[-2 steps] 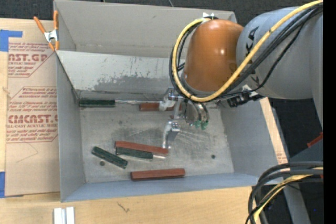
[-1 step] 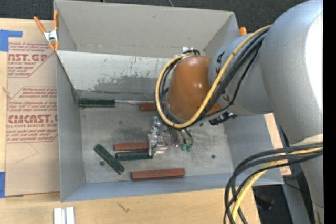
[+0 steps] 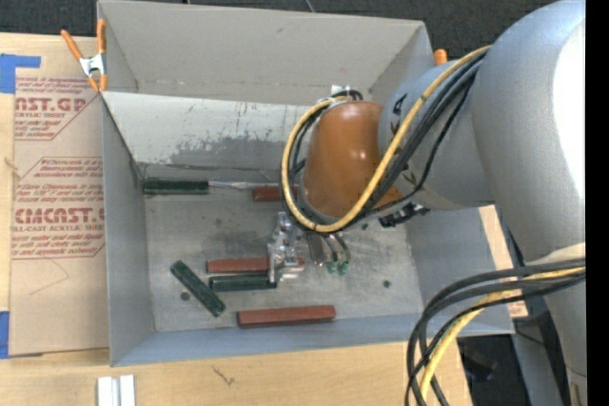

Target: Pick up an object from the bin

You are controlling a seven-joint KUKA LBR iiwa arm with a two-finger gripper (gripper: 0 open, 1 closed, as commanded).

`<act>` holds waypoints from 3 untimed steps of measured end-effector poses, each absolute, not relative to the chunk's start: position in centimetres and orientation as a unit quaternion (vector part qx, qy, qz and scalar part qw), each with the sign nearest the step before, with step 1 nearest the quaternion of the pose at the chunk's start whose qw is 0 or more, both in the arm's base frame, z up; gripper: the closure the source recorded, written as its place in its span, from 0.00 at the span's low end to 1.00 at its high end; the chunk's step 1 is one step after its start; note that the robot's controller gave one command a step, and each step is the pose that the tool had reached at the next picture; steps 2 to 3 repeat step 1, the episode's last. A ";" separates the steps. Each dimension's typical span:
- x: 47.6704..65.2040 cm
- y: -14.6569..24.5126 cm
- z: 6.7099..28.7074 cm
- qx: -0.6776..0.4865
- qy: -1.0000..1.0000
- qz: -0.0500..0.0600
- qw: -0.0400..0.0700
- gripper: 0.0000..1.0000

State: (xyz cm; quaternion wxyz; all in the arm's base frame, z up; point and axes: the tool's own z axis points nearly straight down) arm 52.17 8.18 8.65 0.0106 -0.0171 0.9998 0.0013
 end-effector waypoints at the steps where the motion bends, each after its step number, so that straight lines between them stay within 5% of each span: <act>1: 53.0 7.5 22.1 -0.008 1.000 0.000 0.001 1.00; 3: 53.0 7.5 22.1 -0.008 1.000 0.000 0.001 1.00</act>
Offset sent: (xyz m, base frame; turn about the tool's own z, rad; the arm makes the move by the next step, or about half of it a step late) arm 0.0000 0.0000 0.0000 0.0000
